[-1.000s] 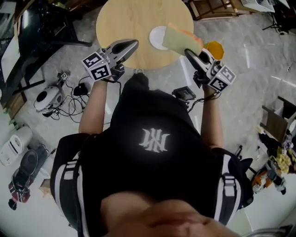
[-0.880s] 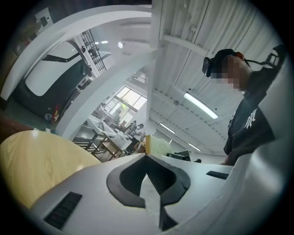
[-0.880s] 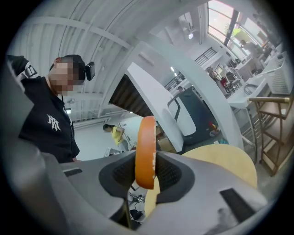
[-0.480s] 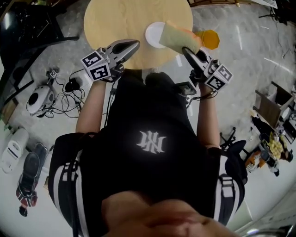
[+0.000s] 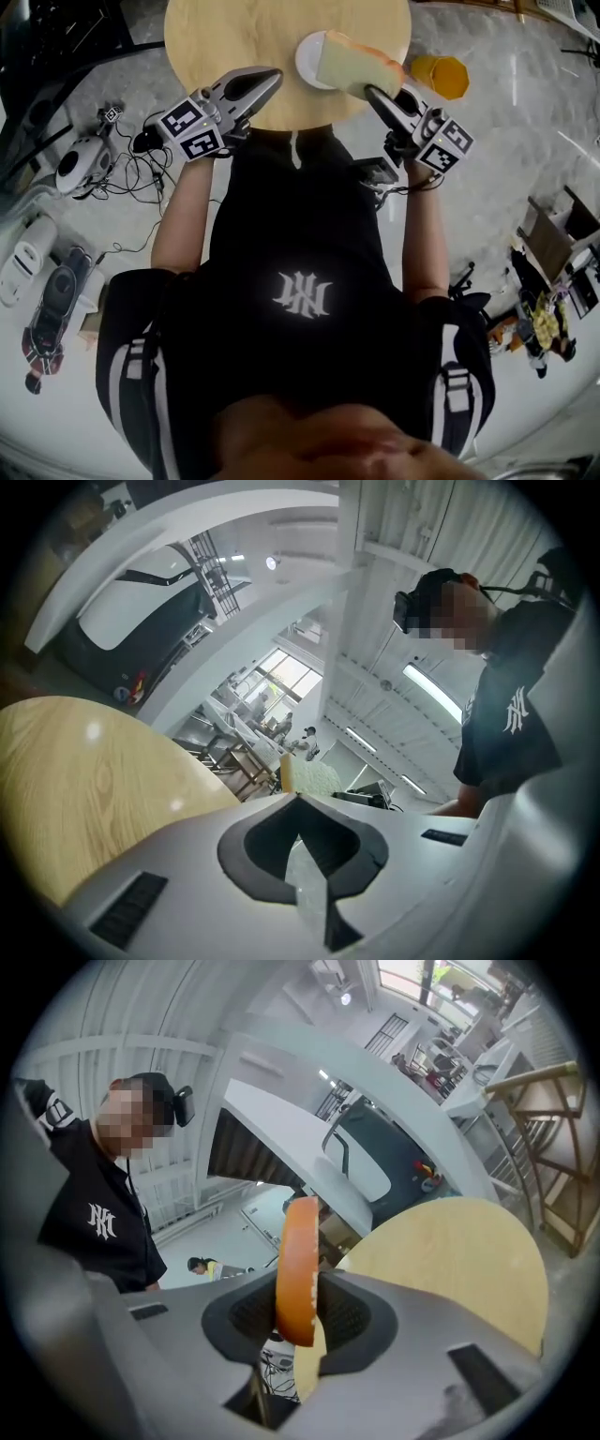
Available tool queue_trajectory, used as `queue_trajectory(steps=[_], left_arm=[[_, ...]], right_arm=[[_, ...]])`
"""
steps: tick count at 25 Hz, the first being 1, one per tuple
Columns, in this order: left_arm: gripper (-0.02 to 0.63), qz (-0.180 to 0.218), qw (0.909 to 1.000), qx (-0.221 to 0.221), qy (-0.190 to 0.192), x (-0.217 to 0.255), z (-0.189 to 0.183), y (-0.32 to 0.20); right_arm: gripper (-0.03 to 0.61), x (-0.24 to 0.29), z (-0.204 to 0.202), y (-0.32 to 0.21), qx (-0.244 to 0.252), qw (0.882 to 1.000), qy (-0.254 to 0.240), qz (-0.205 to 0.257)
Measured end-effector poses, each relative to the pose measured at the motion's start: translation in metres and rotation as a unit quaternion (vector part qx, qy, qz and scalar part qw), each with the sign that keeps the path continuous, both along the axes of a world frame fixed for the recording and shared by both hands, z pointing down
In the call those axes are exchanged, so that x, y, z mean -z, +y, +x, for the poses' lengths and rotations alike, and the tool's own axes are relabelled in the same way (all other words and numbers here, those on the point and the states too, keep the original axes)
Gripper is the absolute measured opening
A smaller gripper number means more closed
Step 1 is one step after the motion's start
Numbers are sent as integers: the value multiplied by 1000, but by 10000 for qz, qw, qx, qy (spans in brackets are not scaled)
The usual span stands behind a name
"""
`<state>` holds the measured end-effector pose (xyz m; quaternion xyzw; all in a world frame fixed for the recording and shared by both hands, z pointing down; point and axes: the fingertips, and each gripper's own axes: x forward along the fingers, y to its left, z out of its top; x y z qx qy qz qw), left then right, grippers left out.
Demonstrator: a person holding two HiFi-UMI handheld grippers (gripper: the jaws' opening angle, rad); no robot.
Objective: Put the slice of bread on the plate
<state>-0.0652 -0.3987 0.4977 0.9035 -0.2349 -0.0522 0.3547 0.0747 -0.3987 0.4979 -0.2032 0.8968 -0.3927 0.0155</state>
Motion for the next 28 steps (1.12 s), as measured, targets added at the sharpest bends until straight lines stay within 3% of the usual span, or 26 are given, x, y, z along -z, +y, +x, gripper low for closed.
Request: queue_trajectory(steps=[13, 28], left_arm=[[6, -113, 9998, 78, -150, -39, 9, -2], [6, -343, 9993, -27, -164, -56, 19, 6]], right_arm=[[97, -79, -22, 1, 503, 9953, -16, -828], [97, -122, -25, 4, 478, 9859, 233, -1585]])
